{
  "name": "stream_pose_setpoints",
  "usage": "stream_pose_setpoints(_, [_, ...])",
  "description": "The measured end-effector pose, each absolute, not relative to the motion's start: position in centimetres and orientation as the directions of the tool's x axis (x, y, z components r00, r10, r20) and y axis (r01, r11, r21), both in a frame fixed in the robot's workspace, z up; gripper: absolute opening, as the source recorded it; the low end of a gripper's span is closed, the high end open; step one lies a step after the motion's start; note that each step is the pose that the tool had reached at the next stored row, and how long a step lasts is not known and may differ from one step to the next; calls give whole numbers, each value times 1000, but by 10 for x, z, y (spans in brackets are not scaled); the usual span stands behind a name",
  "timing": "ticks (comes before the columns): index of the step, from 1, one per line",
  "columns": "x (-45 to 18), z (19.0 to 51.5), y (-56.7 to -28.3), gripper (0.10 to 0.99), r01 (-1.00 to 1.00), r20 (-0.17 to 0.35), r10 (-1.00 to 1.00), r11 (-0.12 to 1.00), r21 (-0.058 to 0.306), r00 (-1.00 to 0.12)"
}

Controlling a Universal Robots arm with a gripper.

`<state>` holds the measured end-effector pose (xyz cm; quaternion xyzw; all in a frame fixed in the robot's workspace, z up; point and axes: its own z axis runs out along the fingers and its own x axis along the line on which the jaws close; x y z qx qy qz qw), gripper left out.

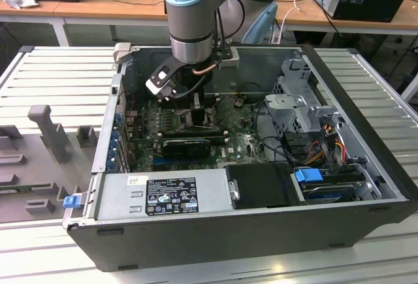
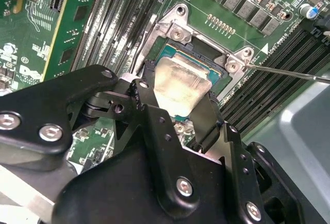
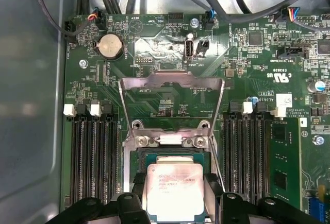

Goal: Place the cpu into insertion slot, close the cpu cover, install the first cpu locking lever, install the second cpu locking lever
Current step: 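Place the cpu into insertion slot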

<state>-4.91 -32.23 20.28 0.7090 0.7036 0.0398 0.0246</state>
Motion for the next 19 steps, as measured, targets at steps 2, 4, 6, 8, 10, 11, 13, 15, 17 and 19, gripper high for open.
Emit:
stream_pose_setpoints(2, [-49, 203, -322, 525, 996, 22, 1000, -9, 91, 7])
stream_pose_setpoints(4, [-49, 203, -322, 525, 996, 22, 1000, -9, 91, 7])
stream_pose_setpoints(6, [-49, 202, -322, 525, 996, 22, 1000, -9, 91, 7])
stream_pose_setpoints(8, [-49, 202, -322, 541, 996, 22, 1000, -9, 91, 7])
stream_pose_setpoints(10, [-49, 202, -322, 604, 996, 22, 1000, -9, 91, 7])
stream_pose_setpoints(11, [-49, 202, -320, 604, 996, 22, 1000, -9, 91, 7])
stream_pose_setpoints(13, [-49, 202, -318, 604, 996, 22, 1000, -9, 91, 7])
stream_pose_setpoints(15, [-49, 202, -318, 604, 996, 22, 1000, -8, 91, 6])
stream_pose_setpoints(17, [-48, 201, -318, 604, 996, 22, 1000, -9, 91, 7])
stream_pose_setpoints(19, [-48, 202, -318, 604, 996, 22, 1000, -9, 91, 7])
